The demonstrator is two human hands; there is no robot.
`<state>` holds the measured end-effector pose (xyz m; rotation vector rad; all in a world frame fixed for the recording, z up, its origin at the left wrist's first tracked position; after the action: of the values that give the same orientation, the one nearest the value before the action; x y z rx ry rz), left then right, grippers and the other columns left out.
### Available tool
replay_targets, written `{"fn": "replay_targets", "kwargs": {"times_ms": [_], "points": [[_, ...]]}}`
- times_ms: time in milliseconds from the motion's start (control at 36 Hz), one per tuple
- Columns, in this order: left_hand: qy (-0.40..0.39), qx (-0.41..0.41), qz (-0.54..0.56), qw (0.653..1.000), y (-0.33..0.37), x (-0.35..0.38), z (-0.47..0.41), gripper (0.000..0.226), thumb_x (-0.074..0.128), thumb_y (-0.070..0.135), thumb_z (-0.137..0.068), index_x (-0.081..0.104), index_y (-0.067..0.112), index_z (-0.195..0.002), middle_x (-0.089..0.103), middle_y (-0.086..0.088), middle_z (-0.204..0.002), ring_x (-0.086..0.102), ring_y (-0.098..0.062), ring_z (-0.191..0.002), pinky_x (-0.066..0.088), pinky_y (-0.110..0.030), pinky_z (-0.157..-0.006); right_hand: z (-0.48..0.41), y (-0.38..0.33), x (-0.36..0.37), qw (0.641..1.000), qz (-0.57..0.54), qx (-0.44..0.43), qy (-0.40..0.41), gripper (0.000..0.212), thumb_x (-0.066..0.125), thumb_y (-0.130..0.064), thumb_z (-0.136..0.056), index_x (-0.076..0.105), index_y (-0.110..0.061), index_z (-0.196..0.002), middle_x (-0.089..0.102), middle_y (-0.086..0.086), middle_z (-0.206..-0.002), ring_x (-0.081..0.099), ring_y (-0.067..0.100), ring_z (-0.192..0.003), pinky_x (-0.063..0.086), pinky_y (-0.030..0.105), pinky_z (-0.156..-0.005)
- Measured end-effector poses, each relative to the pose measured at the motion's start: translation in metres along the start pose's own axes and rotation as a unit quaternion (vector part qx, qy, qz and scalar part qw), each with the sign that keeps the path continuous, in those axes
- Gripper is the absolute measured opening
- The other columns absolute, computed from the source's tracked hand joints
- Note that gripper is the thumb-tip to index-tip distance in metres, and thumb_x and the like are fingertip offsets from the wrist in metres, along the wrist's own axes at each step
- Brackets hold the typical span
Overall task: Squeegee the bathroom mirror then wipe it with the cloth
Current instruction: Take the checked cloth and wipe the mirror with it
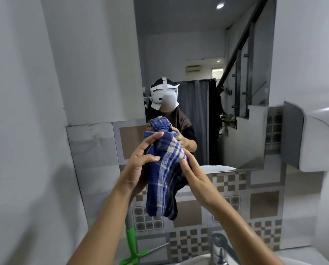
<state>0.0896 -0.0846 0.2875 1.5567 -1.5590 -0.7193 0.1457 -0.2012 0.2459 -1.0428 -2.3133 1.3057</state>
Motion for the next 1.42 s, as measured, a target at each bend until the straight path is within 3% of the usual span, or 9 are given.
{"fn": "replay_targets", "kwargs": {"times_ms": [111,333,583,750,861,972,1111,1306,1417], "points": [[0.005,-0.005,0.017,1.0,-0.002,-0.008,0.0,0.054,0.047,-0.007,-0.074,0.063,0.027,-0.113,0.068,-0.001,-0.113,0.064,-0.021,-0.099,0.055,-0.031,-0.076,-0.001,-0.003,0.001,0.999,-0.016,-0.017,0.027,0.043,0.038,-0.025,-0.096,0.034,-0.022,-0.139,0.049,-0.007,-0.135,0.047,0.001,-0.122,0.043,0.016,-0.097],[0.033,-0.003,-0.034,0.999,0.006,-0.014,0.006,0.054,0.045,-0.007,-0.078,0.061,0.028,-0.116,0.066,-0.002,-0.114,0.064,-0.02,-0.098,0.055,-0.031,-0.077,-0.007,-0.004,0.001,0.995,-0.061,-0.029,0.074,0.037,0.052,-0.019,-0.092,0.047,-0.018,-0.129,0.06,0.006,-0.122,0.058,0.017,-0.113,0.049,0.035,-0.095],[0.072,-0.007,-0.092,0.993,0.007,0.009,0.01,0.057,0.043,-0.012,-0.084,0.061,0.032,-0.115,0.066,0.006,-0.113,0.064,-0.015,-0.1,0.053,-0.03,-0.081,-0.001,-0.003,-0.016,0.98,-0.18,-0.012,0.079,0.029,0.061,-0.023,-0.086,0.058,-0.02,-0.115,0.067,0.008,-0.105,0.063,0.022,-0.094,0.052,0.034,-0.075],[0.035,-0.023,-0.156,0.987,0.009,0.031,0.001,0.052,0.052,-0.012,-0.083,0.059,0.024,-0.121,0.064,0.003,-0.121,0.059,-0.017,-0.113,0.048,-0.031,-0.095,0.007,-0.013,-0.051,0.981,-0.161,-0.025,0.108,0.029,0.061,-0.018,-0.085,0.061,-0.017,-0.114,0.068,0.008,-0.108,0.062,0.023,-0.1,0.05,0.042,-0.088],[0.025,-0.037,-0.176,0.983,0.012,0.038,-0.012,0.045,0.06,-0.006,-0.082,0.06,0.018,-0.12,0.066,-0.002,-0.117,0.061,-0.019,-0.11,0.051,-0.031,-0.091,-0.001,-0.033,-0.087,0.985,-0.094,-0.05,0.132,0.024,0.058,-0.007,-0.088,0.066,-0.018,-0.108,0.071,0.002,-0.103,0.065,0.017,-0.101,0.052,0.036,-0.091],[0.075,0.012,-0.207,0.975,0.024,0.043,-0.037,0.04,0.07,-0.001,-0.076,0.067,0.022,-0.108,0.07,0.002,-0.107,0.064,-0.014,-0.102,0.054,-0.029,-0.086,-0.021,-0.054,-0.122,0.986,-0.017,-0.07,0.153,0.023,0.062,-0.013,-0.086,0.068,-0.019,-0.108,0.067,0.002,-0.114,0.062,0.014,-0.109,0.049,0.037,-0.096],[0.121,0.089,-0.191,0.97,0.046,0.055,-0.082,0.038,0.072,-0.004,-0.072,0.068,0.018,-0.103,0.069,0.003,-0.107,0.067,-0.004,-0.091,0.055,-0.02,-0.076,-0.061,-0.088,-0.151,0.979,0.018,-0.115,0.168,0.023,0.061,-0.01,-0.087,0.068,-0.021,-0.105,0.066,0.001,-0.117,0.062,0.009,-0.105,0.052,0.021,-0.087],[0.1,0.212,-0.247,0.94,0.102,0.067,-0.175,0.038,0.068,0.004,-0.081,0.065,0.031,-0.108,0.067,0.009,-0.112,0.063,-0.01,-0.105,0.05,-0.035,-0.096,-0.145,-0.146,-0.185,0.955,0.051,-0.201,0.211,0.024,0.062,-0.012,-0.087,0.067,-0.028,-0.104,0.07,-0.009,-0.099,0.065,0.005,-0.095,0.051,0.017,-0.082],[0.075,0.282,-0.362,0.885,0.143,0.073,-0.229,0.038,0.064,0.016,-0.087,0.058,0.032,-0.121,0.057,0.011,-0.124,0.054,-0.004,-0.115,0.043,-0.027,-0.102,-0.203,-0.191,-0.204,0.93,0.078,-0.255,0.251,0.025,0.063,-0.013,-0.087,0.067,-0.022,-0.109,0.066,-0.015,-0.09,0.061,-0.004,-0.084,0.047,0.008,-0.072]]}}
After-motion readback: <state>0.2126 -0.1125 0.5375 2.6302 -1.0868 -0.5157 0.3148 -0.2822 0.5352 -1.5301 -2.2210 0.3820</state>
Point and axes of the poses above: each hand's wrist, its own z-axis away from the middle knuckle, its own x-axis out of the palm, y = z × x, the point moved 6 cm from there along -z, towards the middle knuckle
